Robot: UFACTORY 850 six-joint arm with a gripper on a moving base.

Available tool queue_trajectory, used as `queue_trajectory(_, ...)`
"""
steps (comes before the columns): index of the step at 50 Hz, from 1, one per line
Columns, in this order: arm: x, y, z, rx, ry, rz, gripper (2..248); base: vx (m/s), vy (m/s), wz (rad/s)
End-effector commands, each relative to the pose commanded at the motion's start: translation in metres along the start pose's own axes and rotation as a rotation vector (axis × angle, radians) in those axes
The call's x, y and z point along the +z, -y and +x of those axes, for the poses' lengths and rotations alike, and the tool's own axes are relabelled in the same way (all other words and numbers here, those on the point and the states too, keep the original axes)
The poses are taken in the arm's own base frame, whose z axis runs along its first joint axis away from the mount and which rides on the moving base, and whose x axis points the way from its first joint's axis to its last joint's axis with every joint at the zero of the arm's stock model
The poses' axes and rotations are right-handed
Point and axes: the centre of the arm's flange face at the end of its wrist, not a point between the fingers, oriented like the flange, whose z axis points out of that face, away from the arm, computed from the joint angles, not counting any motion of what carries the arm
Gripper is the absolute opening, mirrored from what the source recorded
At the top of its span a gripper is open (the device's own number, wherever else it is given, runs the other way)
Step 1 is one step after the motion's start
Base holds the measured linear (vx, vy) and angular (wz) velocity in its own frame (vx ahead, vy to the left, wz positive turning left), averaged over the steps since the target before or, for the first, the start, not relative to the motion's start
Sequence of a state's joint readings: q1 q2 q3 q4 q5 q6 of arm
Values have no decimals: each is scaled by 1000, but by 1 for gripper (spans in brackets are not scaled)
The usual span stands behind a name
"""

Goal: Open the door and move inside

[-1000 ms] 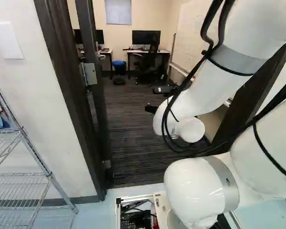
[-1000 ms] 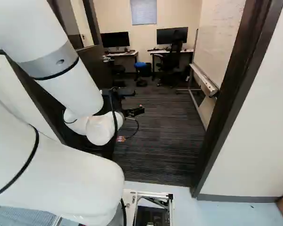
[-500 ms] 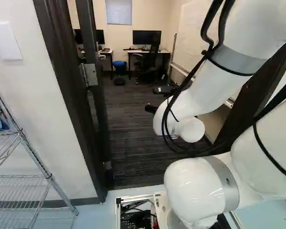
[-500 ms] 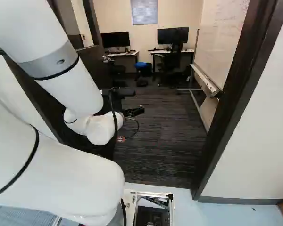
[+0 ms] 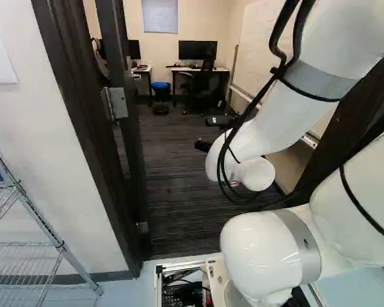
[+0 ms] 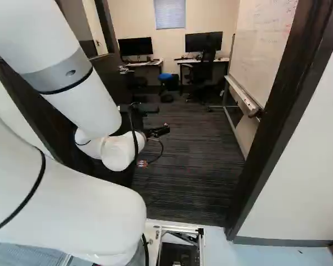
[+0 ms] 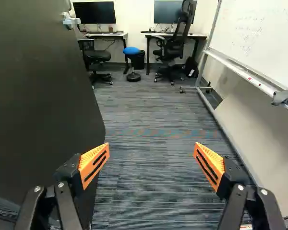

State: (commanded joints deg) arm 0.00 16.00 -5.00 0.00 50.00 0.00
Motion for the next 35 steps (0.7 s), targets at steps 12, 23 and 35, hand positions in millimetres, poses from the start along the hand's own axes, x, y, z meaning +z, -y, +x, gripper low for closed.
queue_trajectory(12,0,0,0,0,0,0,247,91,-34,-2)
queue_trajectory(23,0,0,0,0,0,0,247,105,-39,-4)
queue_trajectory(35,0,0,0,0,0,0,247,121,-38,-2)
